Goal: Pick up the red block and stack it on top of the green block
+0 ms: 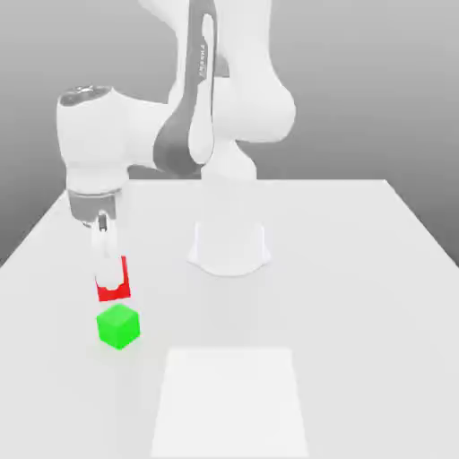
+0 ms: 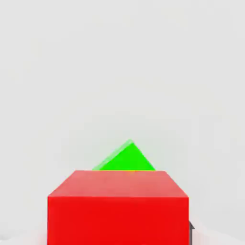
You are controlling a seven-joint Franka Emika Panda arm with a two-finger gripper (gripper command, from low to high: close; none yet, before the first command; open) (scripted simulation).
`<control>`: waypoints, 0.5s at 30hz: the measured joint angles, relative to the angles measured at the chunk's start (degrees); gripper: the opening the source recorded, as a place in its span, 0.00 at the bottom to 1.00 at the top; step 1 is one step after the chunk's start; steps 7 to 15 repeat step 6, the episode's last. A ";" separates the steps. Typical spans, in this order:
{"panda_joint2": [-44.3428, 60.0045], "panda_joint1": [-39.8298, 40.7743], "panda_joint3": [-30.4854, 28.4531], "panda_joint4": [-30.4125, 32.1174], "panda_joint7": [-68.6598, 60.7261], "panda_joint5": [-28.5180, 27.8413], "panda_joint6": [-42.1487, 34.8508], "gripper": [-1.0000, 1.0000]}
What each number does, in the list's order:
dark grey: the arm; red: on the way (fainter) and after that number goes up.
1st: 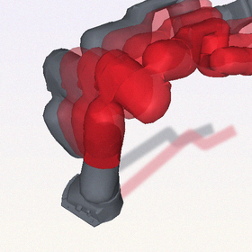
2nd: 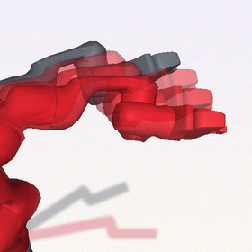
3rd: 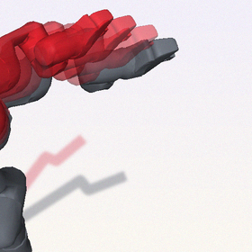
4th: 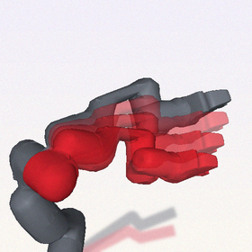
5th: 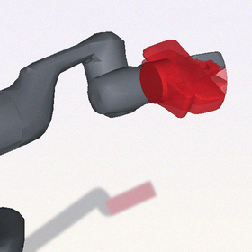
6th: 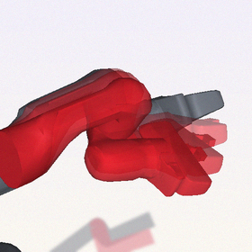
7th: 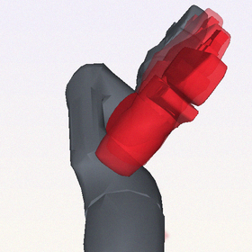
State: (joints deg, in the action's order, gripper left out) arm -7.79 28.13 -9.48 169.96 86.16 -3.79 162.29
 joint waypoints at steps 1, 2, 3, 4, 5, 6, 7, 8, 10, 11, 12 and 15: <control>2.05 -0.34 -0.15 -0.07 -0.50 0.77 1.98 0.00; 4.12 -0.63 -0.17 -0.14 -1.14 1.74 3.97 0.00; 6.21 -0.97 0.02 -0.21 -1.90 2.88 5.97 1.00; 6.21 -1.05 0.02 -0.21 -1.90 2.88 5.97 1.00; 6.21 -1.02 0.02 -0.21 -1.90 2.88 5.97 1.00; 6.21 -1.03 0.02 -0.21 -1.90 2.88 5.97 1.00; 6.21 -1.03 0.02 -0.21 -1.90 2.88 5.97 1.00; 6.21 -1.03 0.02 -0.21 -1.90 2.88 5.97 1.00; 6.21 -1.03 0.02 -0.21 -1.90 2.88 5.97 1.00; 6.21 -1.03 0.02 -0.21 -1.90 2.88 5.97 1.00; 6.21 -1.03 0.02 -0.21 -1.90 2.88 5.97 1.00; 6.21 -1.03 0.02 -0.21 -1.90 2.88 5.97 1.00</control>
